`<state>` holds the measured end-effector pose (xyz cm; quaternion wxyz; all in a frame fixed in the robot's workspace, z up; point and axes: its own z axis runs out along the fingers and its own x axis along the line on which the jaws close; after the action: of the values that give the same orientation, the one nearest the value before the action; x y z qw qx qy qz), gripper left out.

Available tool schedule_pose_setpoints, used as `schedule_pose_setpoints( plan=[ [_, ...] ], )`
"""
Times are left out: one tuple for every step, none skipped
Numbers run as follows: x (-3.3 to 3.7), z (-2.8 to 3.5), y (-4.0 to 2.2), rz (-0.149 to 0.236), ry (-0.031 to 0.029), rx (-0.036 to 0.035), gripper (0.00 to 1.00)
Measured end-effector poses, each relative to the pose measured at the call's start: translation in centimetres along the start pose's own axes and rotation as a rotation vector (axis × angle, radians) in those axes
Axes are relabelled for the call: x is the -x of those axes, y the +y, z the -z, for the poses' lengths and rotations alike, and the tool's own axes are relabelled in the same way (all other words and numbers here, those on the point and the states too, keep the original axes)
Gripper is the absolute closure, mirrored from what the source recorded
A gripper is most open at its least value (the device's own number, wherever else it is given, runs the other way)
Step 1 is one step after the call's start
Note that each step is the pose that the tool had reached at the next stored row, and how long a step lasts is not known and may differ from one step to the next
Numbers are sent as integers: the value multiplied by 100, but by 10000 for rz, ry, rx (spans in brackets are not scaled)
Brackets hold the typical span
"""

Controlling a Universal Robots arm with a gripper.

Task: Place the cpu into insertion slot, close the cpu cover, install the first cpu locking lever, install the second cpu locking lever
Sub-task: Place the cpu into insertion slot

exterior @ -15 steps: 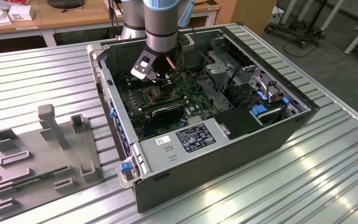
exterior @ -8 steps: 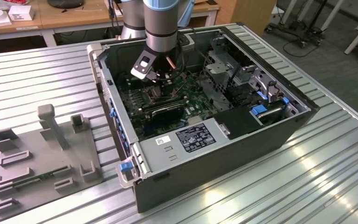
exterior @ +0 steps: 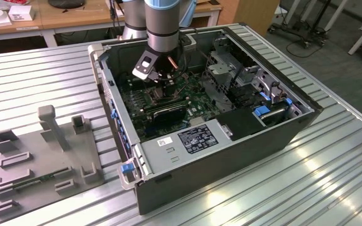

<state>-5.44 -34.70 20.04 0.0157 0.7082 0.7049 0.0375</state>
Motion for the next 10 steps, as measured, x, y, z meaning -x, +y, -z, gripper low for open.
schedule_pose_setpoints(
  plan=[
    [0, 0, 0, 2, 0, 0, 46],
    [0, 0, 0, 1, 0, 0, 46],
    [-1, 0, 0, 1, 0, 0, 46],
    [-1, 0, 0, 1, -1, 0, 46],
    [-1, 0, 0, 1, 1, 0, 46],
    [-2, 1, 0, 2, 1, 0, 46],
    [-2, 4, 0, 1, 0, -1, 46],
    [-3, 7, 1, 1, 2, 0, 46],
    [-4, 11, 1, 0, 9, 0, 46],
    [-6, 13, 1, 0, 13, 1, 46]
  ],
)
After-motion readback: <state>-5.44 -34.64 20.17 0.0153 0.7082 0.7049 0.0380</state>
